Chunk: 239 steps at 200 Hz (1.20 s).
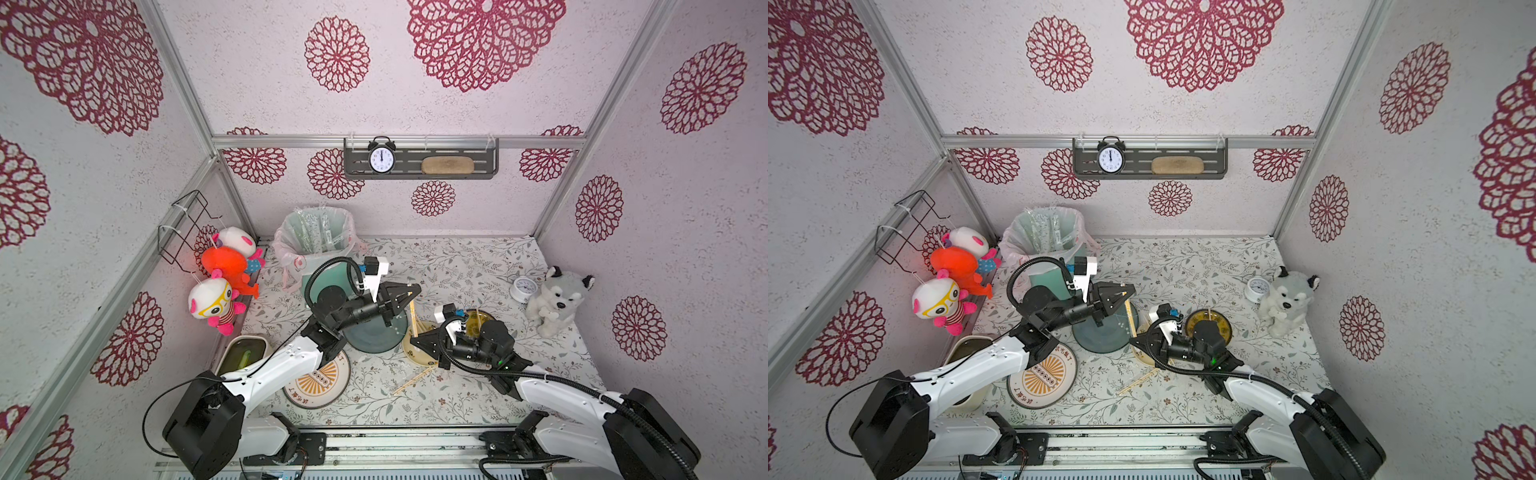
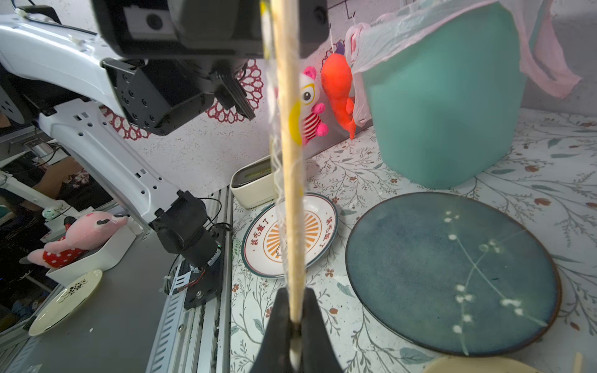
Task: Remove the packaging of disposable chopsticks
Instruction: Remove the packet bag from the disposable chopsticks.
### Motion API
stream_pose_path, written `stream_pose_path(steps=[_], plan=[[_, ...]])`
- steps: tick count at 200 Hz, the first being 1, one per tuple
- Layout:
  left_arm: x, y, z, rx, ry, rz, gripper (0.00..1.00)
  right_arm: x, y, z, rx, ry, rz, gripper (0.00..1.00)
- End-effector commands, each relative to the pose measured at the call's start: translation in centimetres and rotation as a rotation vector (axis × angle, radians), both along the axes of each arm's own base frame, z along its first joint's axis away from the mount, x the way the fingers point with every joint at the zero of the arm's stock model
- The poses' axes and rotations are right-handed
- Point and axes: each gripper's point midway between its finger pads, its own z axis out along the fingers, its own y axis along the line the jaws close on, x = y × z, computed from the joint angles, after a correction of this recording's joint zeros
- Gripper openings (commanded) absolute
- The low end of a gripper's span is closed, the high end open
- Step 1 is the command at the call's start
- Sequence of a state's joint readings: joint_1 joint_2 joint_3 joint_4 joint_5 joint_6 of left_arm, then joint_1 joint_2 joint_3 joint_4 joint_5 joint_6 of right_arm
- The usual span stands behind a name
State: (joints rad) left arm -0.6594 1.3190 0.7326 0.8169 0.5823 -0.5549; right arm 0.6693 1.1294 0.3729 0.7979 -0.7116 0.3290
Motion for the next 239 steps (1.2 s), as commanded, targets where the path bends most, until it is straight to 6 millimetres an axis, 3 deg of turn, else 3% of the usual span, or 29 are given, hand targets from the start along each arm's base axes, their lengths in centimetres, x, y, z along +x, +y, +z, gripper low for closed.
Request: stream_pose_path(steps=[1, 68, 77, 124, 136, 158, 180, 198, 212, 227, 234, 239], plan=[[-1.2, -1.3, -7.1, 0.131, 0.109, -0.062, 0.0, -0.5, -0.5, 10.7, 0.24, -0.308, 0.009, 0.0], [-1.7, -3.4, -11.1, 0.112, 0.191, -0.135, 0.0, -0.8, -0.9, 12.3, 0.27, -0.344, 0.004, 0.0], [-2.1, -3.8, -11.4, 0.117, 0.186, -0.149, 0.06, -0.9, -0.8, 12.5, 0.268, -0.346, 0.006, 0.0], [-1.2, -2.5, -13.9, 0.225, 0.231, -0.06, 0.02, -1.1, -1.3, 13.5, 0.26, -0.371, -0.01, 0.0], [-1.7, -2.9, -13.8, 0.219, 0.227, -0.087, 0.0, -1.1, -1.3, 13.6, 0.254, -0.374, -0.018, 0.0], [-2.0, -2.1, -13.6, 0.233, 0.213, -0.065, 0.13, -1.0, -1.3, 13.5, 0.25, -0.368, -0.019, 0.0], [-2.1, -1.6, -13.3, 0.231, 0.208, -0.054, 0.11, -1.1, -1.5, 13.5, 0.251, -0.37, -0.027, 0.0], [-2.2, -1.8, -13.2, 0.219, 0.209, -0.068, 0.0, -1.2, -1.7, 13.6, 0.252, -0.376, -0.033, 0.0], [-2.3, -2.7, -14.2, 0.235, 0.234, -0.084, 0.0, -1.2, -1.8, 13.9, 0.254, -0.387, -0.042, 0.0], [-3.9, -4.6, -16.2, 0.269, 0.255, -0.152, 0.0, -1.0, -1.7, 14.3, 0.232, -0.397, -0.049, 0.0], [-4.5, -5.0, -17.0, 0.284, 0.268, -0.167, 0.11, -0.8, -1.7, 14.6, 0.226, -0.402, -0.051, 0.0], [-4.7, -4.9, -17.2, 0.286, 0.277, -0.169, 0.13, -0.8, -1.6, 14.8, 0.225, -0.404, -0.048, 0.0]])
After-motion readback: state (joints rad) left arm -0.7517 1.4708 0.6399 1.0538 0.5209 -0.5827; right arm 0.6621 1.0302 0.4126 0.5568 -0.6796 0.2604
